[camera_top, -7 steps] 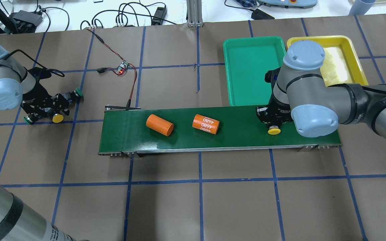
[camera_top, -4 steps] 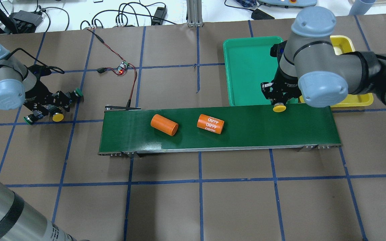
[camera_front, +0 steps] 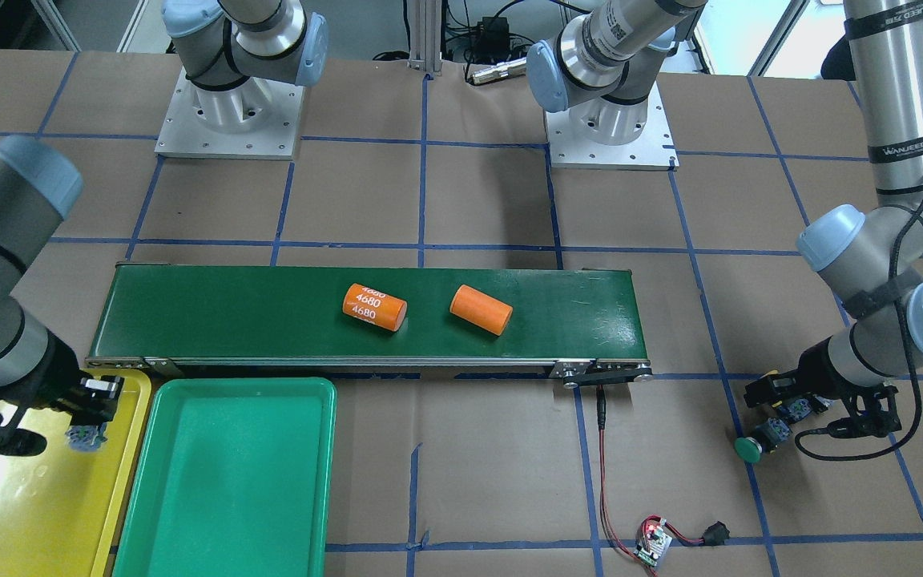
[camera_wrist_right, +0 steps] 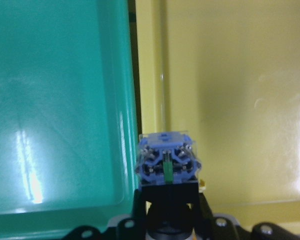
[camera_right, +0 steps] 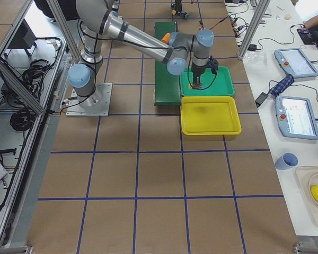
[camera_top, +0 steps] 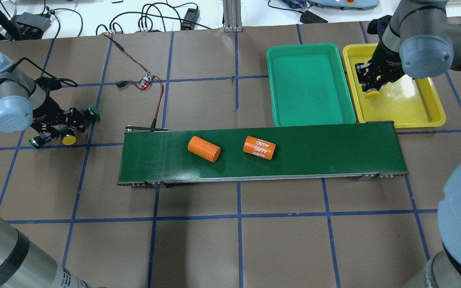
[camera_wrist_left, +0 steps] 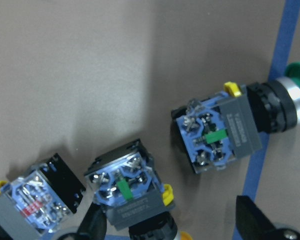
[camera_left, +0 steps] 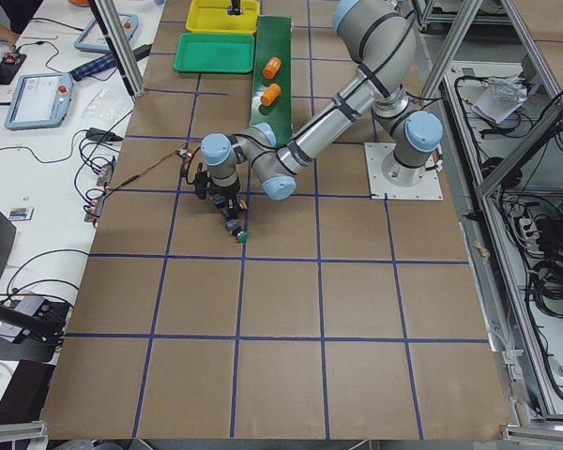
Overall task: Sort buttons by color to trays
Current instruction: 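Grasp the yellow-capped button with the right gripper, drop it in yellow tray, then place a yellow-capped button on the belt with left gripper while right gripper returns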
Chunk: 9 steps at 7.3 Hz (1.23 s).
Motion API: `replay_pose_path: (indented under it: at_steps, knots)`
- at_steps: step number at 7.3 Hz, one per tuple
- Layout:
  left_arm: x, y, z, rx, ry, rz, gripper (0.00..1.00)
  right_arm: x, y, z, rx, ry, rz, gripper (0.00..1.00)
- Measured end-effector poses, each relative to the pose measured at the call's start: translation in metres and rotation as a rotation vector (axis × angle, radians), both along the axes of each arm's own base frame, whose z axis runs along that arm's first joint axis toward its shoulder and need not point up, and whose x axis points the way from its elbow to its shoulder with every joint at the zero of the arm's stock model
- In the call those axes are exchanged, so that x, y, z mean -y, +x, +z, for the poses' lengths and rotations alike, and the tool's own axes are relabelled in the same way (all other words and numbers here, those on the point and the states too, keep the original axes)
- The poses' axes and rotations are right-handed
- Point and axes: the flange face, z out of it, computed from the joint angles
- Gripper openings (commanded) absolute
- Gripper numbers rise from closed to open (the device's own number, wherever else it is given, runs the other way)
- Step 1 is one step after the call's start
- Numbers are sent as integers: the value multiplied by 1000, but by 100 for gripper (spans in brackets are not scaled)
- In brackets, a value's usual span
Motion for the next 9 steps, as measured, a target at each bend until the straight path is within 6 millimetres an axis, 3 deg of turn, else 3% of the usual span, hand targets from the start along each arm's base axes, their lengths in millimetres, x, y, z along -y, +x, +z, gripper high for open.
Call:
replay_pose_path:
  at_steps: [1, 2, 3, 4, 5, 6, 7, 9]
  knots:
    - [-1, 2, 0, 1, -1, 1, 45, 13, -32, -16, 6, -5, 26, 0]
    - [-1, 2, 1, 0, -3, 1, 29, 18, -68, -35, 24, -4, 42, 27]
    - [-1, 1, 3, -1, -5, 0, 19, 17, -102, -55, 42, 7, 36, 99]
    - [-2, 0, 7, -3, -5, -1, 18, 15, -123, -68, 54, 21, 25, 100]
    - [-2, -2, 12, -2, -6, -2, 18, 12, -131, -70, 59, 32, 21, 100]
    - [-5, -6, 25, -13, -3, -2, 16, 9, -131, -61, 60, 37, 22, 100]
    - [-12, -14, 46, -38, 10, 24, 16, 1, -124, -35, 61, 39, 26, 100]
    - [-33, -45, 86, -57, 47, 157, 16, -29, -80, 31, 81, 79, 42, 100]
